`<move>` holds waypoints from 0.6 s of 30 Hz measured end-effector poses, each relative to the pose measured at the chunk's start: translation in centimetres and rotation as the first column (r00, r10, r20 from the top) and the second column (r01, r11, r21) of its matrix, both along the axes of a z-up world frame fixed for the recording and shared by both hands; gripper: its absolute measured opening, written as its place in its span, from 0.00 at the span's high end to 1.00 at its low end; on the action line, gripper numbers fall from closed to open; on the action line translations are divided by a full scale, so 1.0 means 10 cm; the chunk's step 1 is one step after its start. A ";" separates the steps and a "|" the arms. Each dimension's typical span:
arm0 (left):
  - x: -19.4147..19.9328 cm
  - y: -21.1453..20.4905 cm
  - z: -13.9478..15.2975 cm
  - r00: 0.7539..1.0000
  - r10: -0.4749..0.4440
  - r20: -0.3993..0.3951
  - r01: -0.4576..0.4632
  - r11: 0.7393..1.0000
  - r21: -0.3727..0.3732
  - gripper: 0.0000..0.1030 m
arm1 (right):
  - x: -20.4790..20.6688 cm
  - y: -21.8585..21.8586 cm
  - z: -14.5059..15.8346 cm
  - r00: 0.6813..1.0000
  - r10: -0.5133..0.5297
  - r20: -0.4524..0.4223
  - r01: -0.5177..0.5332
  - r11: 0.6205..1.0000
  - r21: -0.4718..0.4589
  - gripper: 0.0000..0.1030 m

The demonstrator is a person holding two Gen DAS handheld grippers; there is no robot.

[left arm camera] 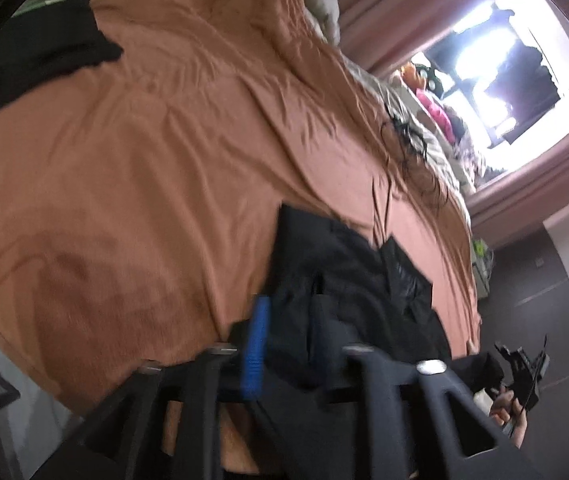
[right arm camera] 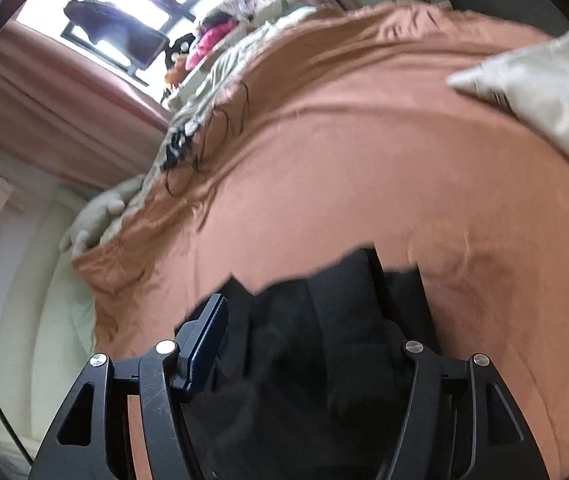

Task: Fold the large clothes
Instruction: 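Lay the folded hem onto the shirt and open both tools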

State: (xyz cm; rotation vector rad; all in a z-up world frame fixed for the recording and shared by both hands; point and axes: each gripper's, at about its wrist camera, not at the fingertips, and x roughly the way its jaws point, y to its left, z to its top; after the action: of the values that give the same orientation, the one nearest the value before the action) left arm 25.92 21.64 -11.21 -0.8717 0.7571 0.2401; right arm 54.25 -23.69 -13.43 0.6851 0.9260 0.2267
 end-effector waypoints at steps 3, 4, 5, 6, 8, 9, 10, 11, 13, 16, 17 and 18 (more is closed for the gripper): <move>-0.07 -0.18 -0.08 0.999 -0.035 -0.008 0.035 0.999 0.009 0.39 | -0.23 -0.06 -0.02 1.000 0.024 0.004 -0.024 0.999 -0.023 0.37; -0.09 -0.24 -0.11 0.999 -0.052 -0.012 0.052 0.999 0.004 0.39 | -0.33 -0.09 -0.02 1.000 0.027 0.003 -0.027 0.999 -0.025 0.34; -0.11 -0.31 -0.15 0.997 -0.073 -0.016 0.073 0.997 -0.009 0.39 | -0.44 -0.12 -0.02 1.000 0.025 0.001 -0.025 0.999 -0.026 0.32; -0.14 -0.38 -0.19 0.996 -0.090 -0.020 0.089 0.996 -0.027 0.39 | -0.51 -0.15 -0.02 1.000 0.023 0.003 -0.023 0.999 -0.030 0.30; -0.20 -0.54 -0.26 0.992 -0.124 -0.031 0.123 0.991 -0.042 0.39 | -0.70 -0.19 0.00 1.000 0.026 0.016 -0.025 0.998 -0.053 0.28; -0.23 -0.62 -0.28 0.989 -0.141 -0.036 0.139 0.989 -0.044 0.39 | -0.83 -0.22 -0.01 0.999 0.035 0.017 -0.034 0.998 -0.060 0.28; -0.26 -0.69 -0.30 0.986 -0.159 -0.039 0.157 0.986 -0.046 0.39 | -0.86 -0.22 -0.02 0.999 0.040 0.015 -0.039 0.997 -0.059 0.28; -0.28 -0.75 -0.31 0.984 -0.171 -0.038 0.169 0.984 -0.050 0.39 | -0.96 -0.23 -0.04 0.999 0.049 0.010 -0.049 0.997 -0.055 0.28; -0.36 -0.89 -0.33 0.978 -0.206 -0.037 0.203 0.977 -0.066 0.39 | -1.11 -0.22 -0.09 0.997 0.072 0.002 -0.072 0.996 -0.055 0.28; -0.45 -1.03 -0.31 0.972 -0.234 -0.031 0.231 0.970 -0.068 0.39 | -1.31 -0.21 -0.22 0.994 0.107 -0.019 -0.107 0.994 -0.035 0.28; -0.47 -1.06 -0.30 0.970 -0.242 -0.028 0.240 0.968 -0.071 0.39 | -1.37 -0.21 -0.27 0.993 0.116 -0.029 -0.117 0.993 -0.022 0.28; -0.48 -1.10 -0.30 0.968 -0.250 -0.024 0.248 0.966 -0.073 0.39 | -1.40 -0.19 -0.32 0.991 0.131 -0.039 -0.131 0.991 -0.006 0.28</move>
State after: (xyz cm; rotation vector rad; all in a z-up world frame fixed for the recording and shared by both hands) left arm 21.14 10.61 -14.16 -0.8303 0.9015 0.0042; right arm 40.24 -25.59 -16.66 0.6228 1.0094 0.3269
